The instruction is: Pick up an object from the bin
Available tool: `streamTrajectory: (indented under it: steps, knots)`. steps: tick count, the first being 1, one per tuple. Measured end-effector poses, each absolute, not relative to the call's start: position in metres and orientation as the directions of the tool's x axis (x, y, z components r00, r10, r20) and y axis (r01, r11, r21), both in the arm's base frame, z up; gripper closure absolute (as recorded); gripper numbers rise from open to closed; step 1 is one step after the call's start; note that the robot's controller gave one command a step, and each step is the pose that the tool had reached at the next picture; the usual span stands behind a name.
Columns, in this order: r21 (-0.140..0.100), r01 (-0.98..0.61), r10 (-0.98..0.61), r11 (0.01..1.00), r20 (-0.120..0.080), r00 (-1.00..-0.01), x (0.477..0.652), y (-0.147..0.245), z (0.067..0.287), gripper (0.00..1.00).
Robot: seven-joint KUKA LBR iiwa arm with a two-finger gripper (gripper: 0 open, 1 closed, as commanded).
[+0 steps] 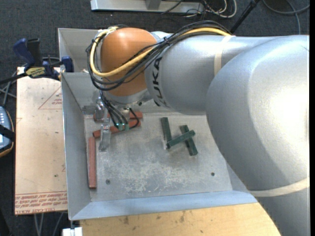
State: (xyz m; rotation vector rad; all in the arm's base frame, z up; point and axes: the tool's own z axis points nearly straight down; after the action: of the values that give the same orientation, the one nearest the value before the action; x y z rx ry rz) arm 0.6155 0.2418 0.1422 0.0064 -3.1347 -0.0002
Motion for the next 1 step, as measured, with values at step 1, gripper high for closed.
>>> streamTrajectory:
  steps: [1]
  knots:
    - [0.002,-0.001,-0.001,1.000,-0.001,-1.000,0.6179,0.2410,0.1471,0.00]
